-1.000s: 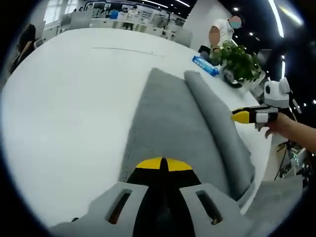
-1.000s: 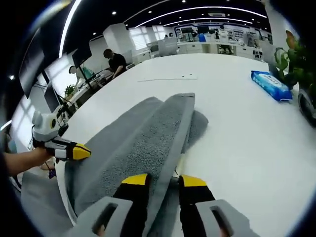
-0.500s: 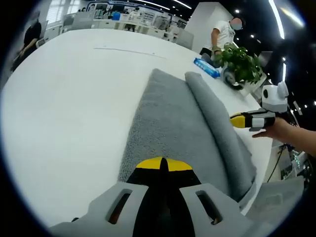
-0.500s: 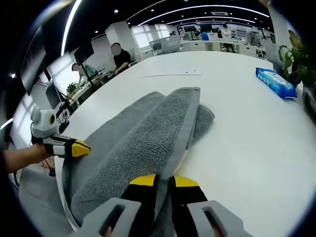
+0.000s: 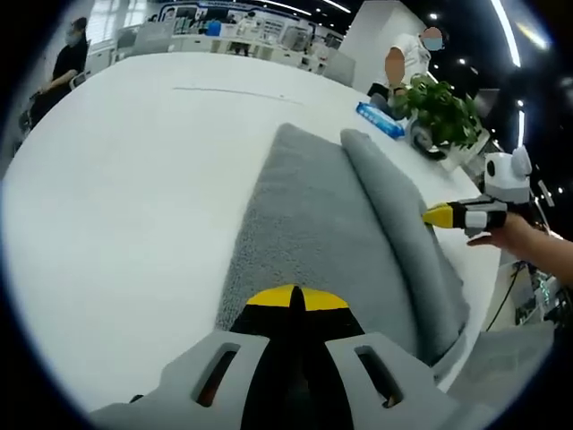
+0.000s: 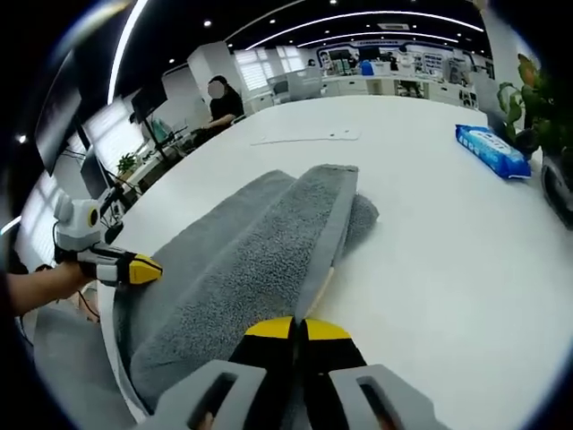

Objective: Open the folded towel by lifting each exposed corner and separating the folded layers until the towel lies flat within the target outline without major curled edges

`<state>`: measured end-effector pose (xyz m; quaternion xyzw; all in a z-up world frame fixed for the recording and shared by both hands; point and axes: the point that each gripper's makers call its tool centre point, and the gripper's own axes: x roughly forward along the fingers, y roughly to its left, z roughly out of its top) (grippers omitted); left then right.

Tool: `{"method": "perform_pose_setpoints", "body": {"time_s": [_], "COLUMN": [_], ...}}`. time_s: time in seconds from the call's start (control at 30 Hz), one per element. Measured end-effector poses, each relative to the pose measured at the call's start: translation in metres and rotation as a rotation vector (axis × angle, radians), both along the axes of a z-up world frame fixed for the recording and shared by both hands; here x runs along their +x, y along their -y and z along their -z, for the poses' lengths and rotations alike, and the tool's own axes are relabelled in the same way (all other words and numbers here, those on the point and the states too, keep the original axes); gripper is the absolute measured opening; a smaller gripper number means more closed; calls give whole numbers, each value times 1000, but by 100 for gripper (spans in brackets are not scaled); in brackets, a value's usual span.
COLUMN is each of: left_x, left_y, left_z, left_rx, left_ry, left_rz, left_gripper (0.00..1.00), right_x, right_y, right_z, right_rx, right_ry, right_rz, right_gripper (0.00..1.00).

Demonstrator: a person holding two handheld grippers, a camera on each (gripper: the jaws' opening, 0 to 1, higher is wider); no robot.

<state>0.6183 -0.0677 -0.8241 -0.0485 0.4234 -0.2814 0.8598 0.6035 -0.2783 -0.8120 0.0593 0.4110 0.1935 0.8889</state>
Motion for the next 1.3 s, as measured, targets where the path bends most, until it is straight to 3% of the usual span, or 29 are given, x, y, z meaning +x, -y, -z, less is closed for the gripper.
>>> {"method": "perform_pose_setpoints", "body": {"time_s": [0.17,0.43,0.53,0.77,0.97,1.3], "left_x": [0,0,-3,-14,-24,-41], "left_y": [0,3,2,4,1,1], "left_z": [2,-2,3,5,6,6], "left_rx": [53,34,75,99,100,133], "left_ry": [39,55,53,71,77,94], "left_rz": [20,-28,-9,9,17,36], "left_gripper": [0,0,0,0,0,0], "right_x": [-12,-35,-45,-59,-62,-46], "right_y": [11,30,38,51,60,73], "right_z": [-6,-5,-4,0,5,13], "right_rx": [-6,-15,-20,-35,-47,-104], "right_ry": [7,2,-2,1,-8,-15], "right_rz": [29,72,90,115,123,101], "right_gripper": [0,0,0,0,0,0]}}
